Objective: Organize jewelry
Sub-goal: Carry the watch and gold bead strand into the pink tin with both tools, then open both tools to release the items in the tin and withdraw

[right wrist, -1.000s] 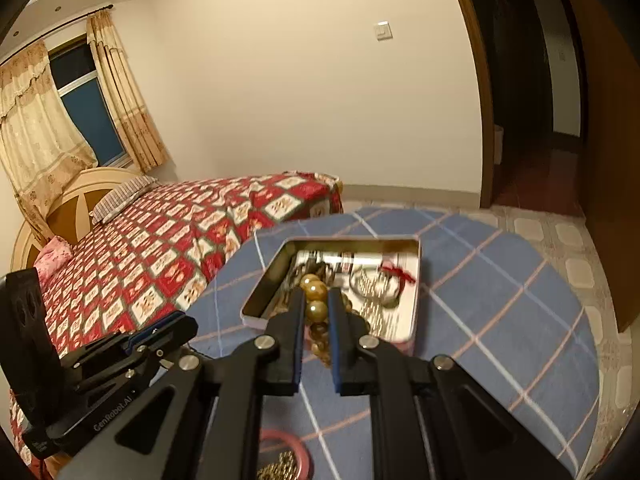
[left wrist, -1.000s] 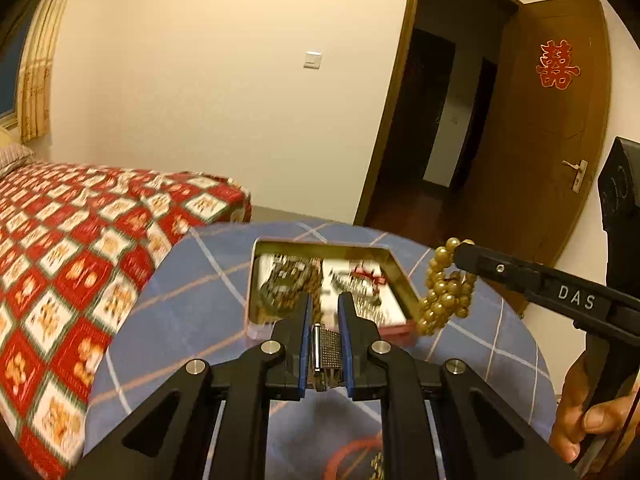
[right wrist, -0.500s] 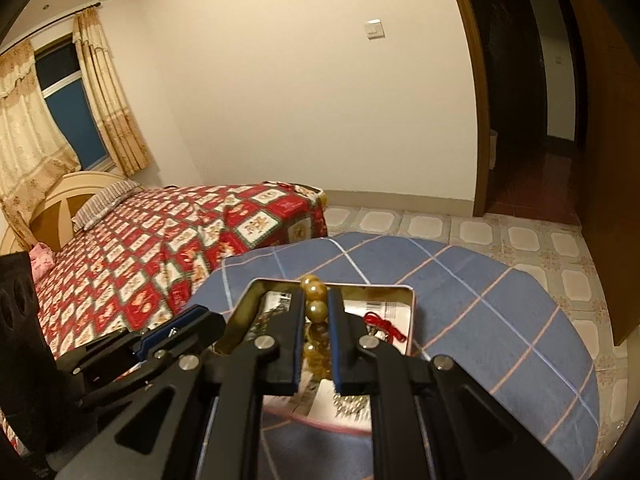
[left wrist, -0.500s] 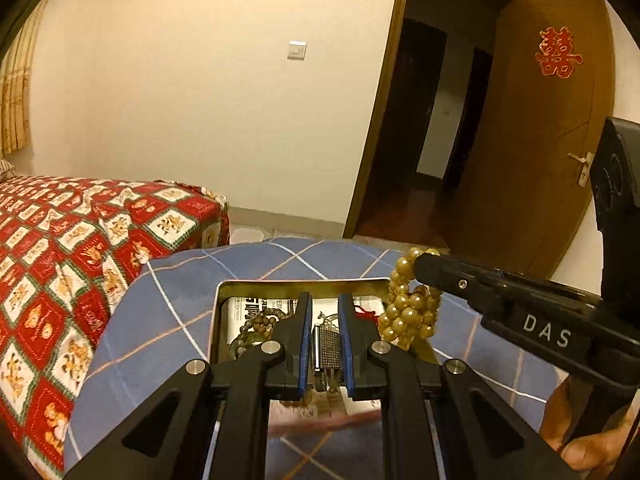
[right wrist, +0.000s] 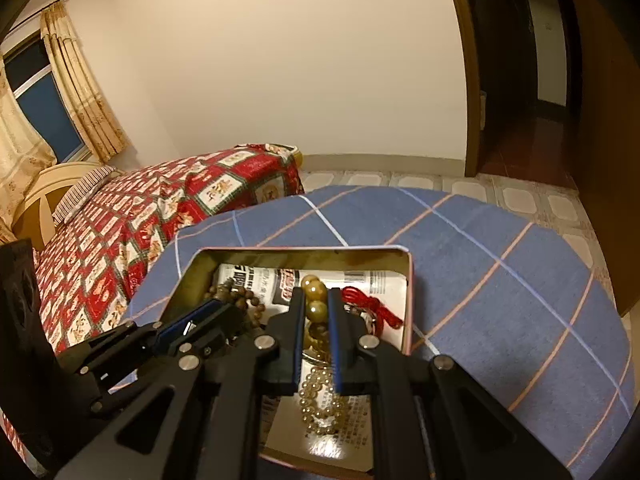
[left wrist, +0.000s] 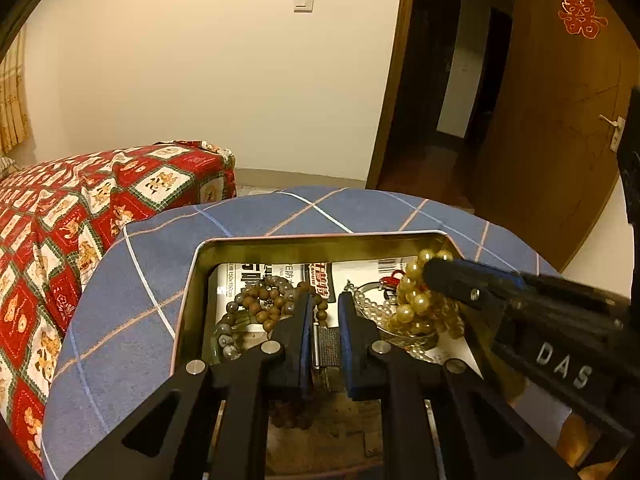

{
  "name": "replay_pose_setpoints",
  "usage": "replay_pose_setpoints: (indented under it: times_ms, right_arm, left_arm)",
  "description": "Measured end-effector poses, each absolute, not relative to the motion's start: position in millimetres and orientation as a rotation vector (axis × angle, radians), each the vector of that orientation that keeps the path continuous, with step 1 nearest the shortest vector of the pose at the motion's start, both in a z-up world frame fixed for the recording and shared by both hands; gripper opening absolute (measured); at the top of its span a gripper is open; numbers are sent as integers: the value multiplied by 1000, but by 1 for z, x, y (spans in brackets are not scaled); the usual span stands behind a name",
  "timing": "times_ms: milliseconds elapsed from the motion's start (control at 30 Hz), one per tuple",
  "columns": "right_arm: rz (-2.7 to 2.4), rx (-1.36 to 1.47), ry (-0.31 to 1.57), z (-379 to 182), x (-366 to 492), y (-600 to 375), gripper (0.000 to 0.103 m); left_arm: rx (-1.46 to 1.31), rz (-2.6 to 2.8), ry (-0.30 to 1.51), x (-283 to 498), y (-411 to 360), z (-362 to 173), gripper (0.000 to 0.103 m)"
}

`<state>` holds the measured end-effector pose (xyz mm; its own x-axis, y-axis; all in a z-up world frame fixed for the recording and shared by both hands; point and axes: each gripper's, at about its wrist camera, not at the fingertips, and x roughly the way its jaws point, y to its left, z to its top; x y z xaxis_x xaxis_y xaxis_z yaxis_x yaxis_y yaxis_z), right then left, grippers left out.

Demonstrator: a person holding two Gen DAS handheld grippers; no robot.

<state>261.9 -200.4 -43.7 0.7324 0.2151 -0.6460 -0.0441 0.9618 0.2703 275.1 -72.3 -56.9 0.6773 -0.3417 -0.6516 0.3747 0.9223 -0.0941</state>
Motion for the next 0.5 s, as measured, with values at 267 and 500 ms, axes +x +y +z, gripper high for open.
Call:
replay_pose_setpoints:
  times_ms: [267,500]
  right_arm:
    - [139,251,744,-55,266,-204,14]
    - [131,237,750,-64,268,-205,14]
  left_arm:
    - [69,-370,706,281,-74,-63,14]
    - [93,-345,694,285,-79,-68,17]
